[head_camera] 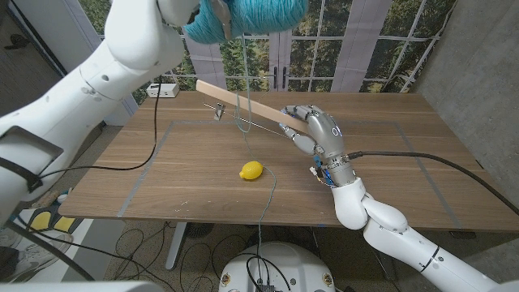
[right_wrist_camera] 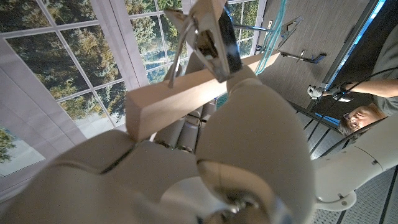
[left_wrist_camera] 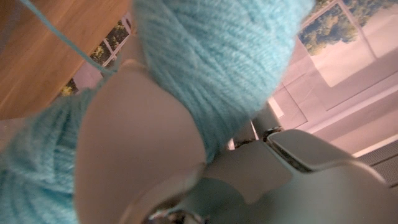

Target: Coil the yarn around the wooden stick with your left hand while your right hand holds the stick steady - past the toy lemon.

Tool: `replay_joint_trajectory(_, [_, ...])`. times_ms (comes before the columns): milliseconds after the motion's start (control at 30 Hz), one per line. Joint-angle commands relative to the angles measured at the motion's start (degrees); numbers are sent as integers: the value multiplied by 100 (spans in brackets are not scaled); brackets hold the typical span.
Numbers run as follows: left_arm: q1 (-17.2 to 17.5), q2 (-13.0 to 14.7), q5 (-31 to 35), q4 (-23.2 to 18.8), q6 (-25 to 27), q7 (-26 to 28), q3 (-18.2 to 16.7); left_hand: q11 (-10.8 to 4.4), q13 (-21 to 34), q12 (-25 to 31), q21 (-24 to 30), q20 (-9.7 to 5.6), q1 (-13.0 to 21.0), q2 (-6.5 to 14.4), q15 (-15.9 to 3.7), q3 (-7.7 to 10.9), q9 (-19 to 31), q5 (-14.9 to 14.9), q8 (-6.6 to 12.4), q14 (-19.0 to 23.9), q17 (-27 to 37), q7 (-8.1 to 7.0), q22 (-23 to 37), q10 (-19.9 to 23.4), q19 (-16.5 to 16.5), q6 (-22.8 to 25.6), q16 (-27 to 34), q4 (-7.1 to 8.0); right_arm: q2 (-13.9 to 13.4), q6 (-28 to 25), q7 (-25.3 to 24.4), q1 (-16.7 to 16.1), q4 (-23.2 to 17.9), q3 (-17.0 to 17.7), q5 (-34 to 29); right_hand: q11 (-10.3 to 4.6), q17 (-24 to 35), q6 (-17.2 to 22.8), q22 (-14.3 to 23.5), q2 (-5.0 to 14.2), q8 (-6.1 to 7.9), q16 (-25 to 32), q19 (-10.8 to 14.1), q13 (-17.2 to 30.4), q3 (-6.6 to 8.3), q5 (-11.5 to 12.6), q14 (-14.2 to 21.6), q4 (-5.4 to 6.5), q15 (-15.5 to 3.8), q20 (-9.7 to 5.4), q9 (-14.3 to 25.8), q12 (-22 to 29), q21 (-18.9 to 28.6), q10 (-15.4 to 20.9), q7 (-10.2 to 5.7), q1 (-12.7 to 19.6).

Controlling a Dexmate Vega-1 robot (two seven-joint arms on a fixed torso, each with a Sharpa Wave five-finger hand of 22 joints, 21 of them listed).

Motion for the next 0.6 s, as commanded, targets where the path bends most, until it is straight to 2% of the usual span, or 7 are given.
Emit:
replay_joint_trajectory(33, [784,-794,2326,813,-1220,-551,-923,-449,-4,-42,45,-1086,554,754,-2121,806,13,55,7,2032,1461,-207,19,511,-98,493,14,222,-94,470,108,-39,-79,98,102,-754,21,1212,-3,174,19,-20,-44,15,24,38,58,37,-526,-748,27,-16,48,824,-1139,171])
replay_joint_trajectory(200, [1005,-923,2324,1119,-1319,-635,-1114,-454,5,-63,41,-1087,549,745,-2121,804,9,63,-9,2034,1480,-226,15,514,-108,489,14,225,-113,626,147,-59,-150,131,30,-752,26,1209,-9,174,17,-32,-53,23,22,38,63,40,-525,-748,30,-18,63,824,-1138,171])
replay_joint_trajectory(233, [976,-965,2356,1220,-1345,-820,-1108,-450,12,-64,40,-1087,549,744,-2121,805,8,64,-11,2030,1481,-226,15,513,-110,492,11,225,-116,662,151,-66,-162,143,35,-755,27,1210,-10,173,18,-35,-58,25,22,38,65,40,-526,-746,34,-21,67,821,-1140,172])
replay_joint_trajectory(300, [1074,-944,2323,1336,-1405,-735,-1111,-466,3,-75,34,-1085,544,741,-2121,804,6,67,-15,2031,1486,-229,12,521,-119,495,10,228,-117,715,150,-87,-189,172,23,-768,30,1213,-13,172,18,-41,-63,36,21,38,68,40,-527,-746,35,-18,75,821,-1139,175])
replay_joint_trajectory(333, [1047,-984,2361,1438,-1421,-887,-1079,-466,3,-76,34,-1085,543,741,-2121,803,6,67,-14,2031,1487,-228,12,521,-119,498,11,229,-117,745,151,-97,-200,187,27,-762,31,1207,-14,172,18,-43,-62,35,20,38,69,40,-526,-748,40,-22,79,816,-1135,175])
replay_joint_trajectory(500, [1173,-1048,1911,1730,-1442,-852,-1125,-475,19,-98,9,-1079,530,729,-2123,801,0,77,-12,2022,1499,-266,4,514,-156,553,1,237,-86,870,179,-125,-231,253,54,-761,36,1205,-20,172,13,-54,-65,35,19,39,77,40,-527,-751,40,-29,98,818,-1142,180])
replay_joint_trajectory(600, [1150,-1025,1709,1941,-1488,-1060,-1016,-479,10,-112,-3,-1076,523,723,-2123,800,-4,83,-16,2012,1506,-272,1,529,-173,571,-7,240,-56,870,237,-144,-253,291,60,-759,39,1210,-23,172,14,-63,-69,43,17,39,80,42,-526,-750,42,-28,110,822,-1143,180])
